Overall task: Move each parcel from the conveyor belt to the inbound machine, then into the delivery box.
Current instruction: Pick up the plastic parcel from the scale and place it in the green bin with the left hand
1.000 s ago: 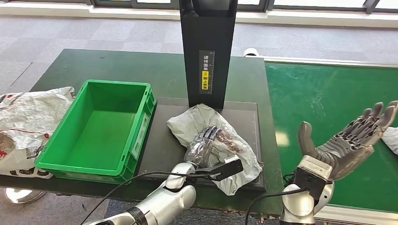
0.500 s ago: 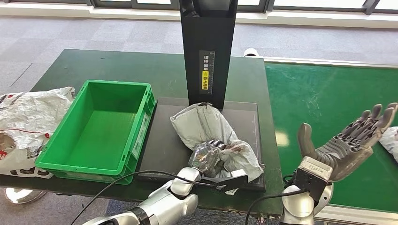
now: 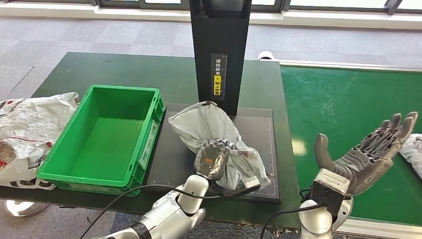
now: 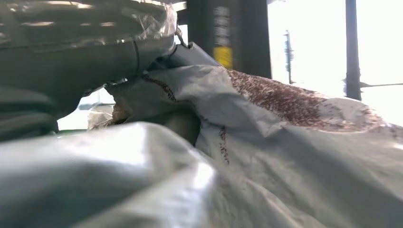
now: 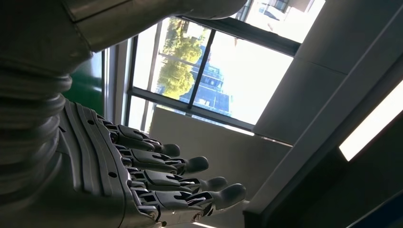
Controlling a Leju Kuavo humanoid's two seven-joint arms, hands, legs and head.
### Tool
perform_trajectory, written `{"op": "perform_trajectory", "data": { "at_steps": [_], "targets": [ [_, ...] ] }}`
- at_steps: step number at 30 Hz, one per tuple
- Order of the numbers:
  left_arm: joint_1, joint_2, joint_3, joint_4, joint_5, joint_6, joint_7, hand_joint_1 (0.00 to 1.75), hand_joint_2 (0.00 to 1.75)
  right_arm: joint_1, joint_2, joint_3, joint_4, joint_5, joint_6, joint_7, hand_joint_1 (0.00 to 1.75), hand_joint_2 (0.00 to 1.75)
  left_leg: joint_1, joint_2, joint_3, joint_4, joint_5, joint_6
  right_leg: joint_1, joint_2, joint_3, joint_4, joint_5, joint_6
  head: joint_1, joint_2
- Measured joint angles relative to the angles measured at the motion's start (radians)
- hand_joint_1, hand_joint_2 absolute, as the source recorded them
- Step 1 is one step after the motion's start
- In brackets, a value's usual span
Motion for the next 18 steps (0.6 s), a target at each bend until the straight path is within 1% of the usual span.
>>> {"op": "perform_trajectory", "data": {
  "at_steps": [2, 5, 6, 8, 10, 11, 15, 17, 18],
  "targets": [
    [0.007, 0.025, 0.053, -0.082, -0.002, 0.001, 0.024, 1.75, 1.75, 0.007, 0.000, 0.000, -0.002, -0.003, -0.001, 0.000, 0.00, 1.75, 0.000, 0.000, 0.000, 0.000, 0.000, 0.000, 0.000, 0.000, 0.000, 0.000, 0.000, 0.000, 0.000, 0.000],
    [0.018, 0.056, 0.099, -0.167, -0.002, 0.001, 0.061, 1.75, 1.75, 0.008, -0.001, 0.000, -0.004, -0.006, -0.001, 0.000, 0.00, 1.75, 0.000, -0.001, 0.000, 0.000, 0.000, 0.000, 0.000, -0.001, 0.001, 0.000, 0.000, 0.000, 0.000, 0.000],
    [0.020, 0.069, 0.103, -0.193, -0.002, 0.001, 0.091, 1.75, 1.75, 0.008, -0.001, 0.000, -0.005, -0.008, -0.001, 0.000, 0.00, 1.75, 0.000, -0.001, 0.000, 0.000, 0.001, 0.000, 0.000, -0.001, 0.000, 0.000, 0.000, 0.000, 0.000, 0.000],
    [0.016, 0.113, 0.097, -0.259, -0.002, 0.001, 0.189, 1.75, 1.75, 0.011, -0.001, 0.000, -0.007, -0.013, -0.001, 0.000, 0.00, 1.75, 0.001, 0.000, 0.000, 0.000, 0.001, -0.001, 0.000, 0.000, 0.000, 0.001, 0.000, 0.000, 0.000, 0.000],
    [0.002, 0.173, 0.081, -0.336, -0.003, 0.001, 0.278, 1.75, 1.75, 0.019, -0.001, 0.000, -0.012, -0.017, -0.001, 0.001, 0.00, 1.75, 0.001, 0.001, 0.000, 0.000, 0.001, -0.001, 0.001, 0.001, 0.000, 0.001, 0.001, -0.001, 0.000, 0.000],
    [-0.006, 0.206, 0.072, -0.378, -0.003, 0.001, 0.302, 1.75, 1.75, 0.022, -0.001, -0.001, -0.014, -0.018, -0.001, 0.001, 0.00, 1.75, 0.001, 0.000, 0.000, 0.000, 0.001, -0.001, 0.001, 0.000, 0.000, 0.001, 0.001, -0.001, 0.000, 0.000],
    [-0.018, 0.341, 0.065, -0.566, -0.003, 0.001, 0.315, 1.75, 1.75, 0.034, -0.002, -0.004, -0.025, -0.024, -0.001, 0.001, 0.00, 1.75, 0.002, 0.000, 0.000, -0.001, 0.001, -0.002, 0.002, 0.000, 0.000, 0.001, 0.000, -0.002, 0.000, 0.000],
    [0.001, 0.386, 0.091, -0.650, -0.003, 0.001, 0.302, 1.75, 1.75, 0.043, -0.002, -0.006, -0.033, -0.025, -0.001, 0.001, 0.00, 1.75, 0.002, 0.000, 0.000, -0.001, 0.001, -0.002, 0.002, 0.001, 0.000, 0.002, 0.000, -0.002, 0.000, 0.000],
    [0.019, 0.397, 0.118, -0.690, -0.003, 0.001, 0.282, 1.75, 1.75, 0.048, -0.002, -0.008, -0.037, -0.025, -0.001, 0.001, 0.00, 1.75, 0.002, 0.000, 0.000, -0.001, 0.001, -0.002, 0.002, 0.001, -0.001, 0.001, 0.000, -0.002, 0.000, 0.000]
  ]
}}
